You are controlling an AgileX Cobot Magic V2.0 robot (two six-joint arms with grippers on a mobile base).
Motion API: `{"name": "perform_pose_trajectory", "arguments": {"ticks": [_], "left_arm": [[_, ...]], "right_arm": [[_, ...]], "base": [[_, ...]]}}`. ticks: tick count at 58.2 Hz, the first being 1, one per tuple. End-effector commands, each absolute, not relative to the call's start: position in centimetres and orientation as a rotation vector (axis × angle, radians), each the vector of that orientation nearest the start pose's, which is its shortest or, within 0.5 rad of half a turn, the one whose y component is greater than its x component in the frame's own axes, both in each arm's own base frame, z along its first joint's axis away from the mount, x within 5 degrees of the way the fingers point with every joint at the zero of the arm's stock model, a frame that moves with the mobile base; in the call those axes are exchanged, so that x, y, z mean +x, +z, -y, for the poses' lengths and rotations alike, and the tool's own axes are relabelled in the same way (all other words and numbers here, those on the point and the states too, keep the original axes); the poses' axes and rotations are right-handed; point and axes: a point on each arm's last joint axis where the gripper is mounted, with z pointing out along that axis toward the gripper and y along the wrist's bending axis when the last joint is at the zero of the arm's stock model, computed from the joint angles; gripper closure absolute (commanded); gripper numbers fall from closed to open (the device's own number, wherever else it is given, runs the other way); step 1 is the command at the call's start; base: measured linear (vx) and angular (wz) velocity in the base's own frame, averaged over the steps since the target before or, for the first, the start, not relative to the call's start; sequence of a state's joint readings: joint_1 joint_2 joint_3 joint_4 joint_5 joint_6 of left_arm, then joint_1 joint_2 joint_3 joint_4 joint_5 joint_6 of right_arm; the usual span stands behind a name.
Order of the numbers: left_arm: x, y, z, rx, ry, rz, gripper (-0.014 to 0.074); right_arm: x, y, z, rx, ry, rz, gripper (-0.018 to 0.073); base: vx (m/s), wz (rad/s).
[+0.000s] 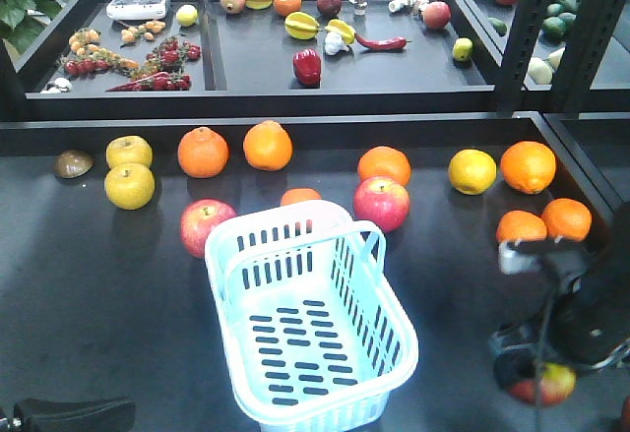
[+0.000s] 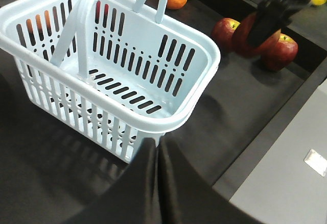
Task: Pick three apples into basket with both arms
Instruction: 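Carry the apple in the right gripper over the basket and release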
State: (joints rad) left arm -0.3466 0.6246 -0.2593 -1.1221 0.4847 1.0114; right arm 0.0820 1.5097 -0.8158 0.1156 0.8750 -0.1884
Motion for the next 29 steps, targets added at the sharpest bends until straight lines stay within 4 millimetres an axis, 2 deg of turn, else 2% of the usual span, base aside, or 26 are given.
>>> {"name": "perform_pose_trajectory", "arguments": {"ticks": [1,6,14,21,29], "left_arm": [[9.6,24.2,7.5,0.515,-0.724,-1.99,0.0603],[9.6,24.2,7.5,0.515,-0.724,-1.99,0.0603],[9.6,24.2,7.5,0.514,-0.723,-1.99,0.0603],[9.6,24.2,7.5,0.514,-0.72,-1.989,0.0603],[9.6,24.1,7.5,0.514,-0.721,-1.99,0.0603]], "right_arm": [[23.4,23.6,-3.0,-0.309,0.168,-2.858,0.0568],[22.0,26.2,-3.7,-0.34,0.253,-2.728,0.0566],[20.3,28.7,-6.1,-0.463,0.397,-2.553,0.0563],[20.1,29.3,-8.7,-0.535,0.492,-2.454,0.0559],[20.7,28.7,-11.7,-0.613,0.521,-2.375,0.0547]], "base": [[0.0,0.0],[0.0,0.0],[0.0,0.0],[0.0,0.0],[0.0,0.0]]}}
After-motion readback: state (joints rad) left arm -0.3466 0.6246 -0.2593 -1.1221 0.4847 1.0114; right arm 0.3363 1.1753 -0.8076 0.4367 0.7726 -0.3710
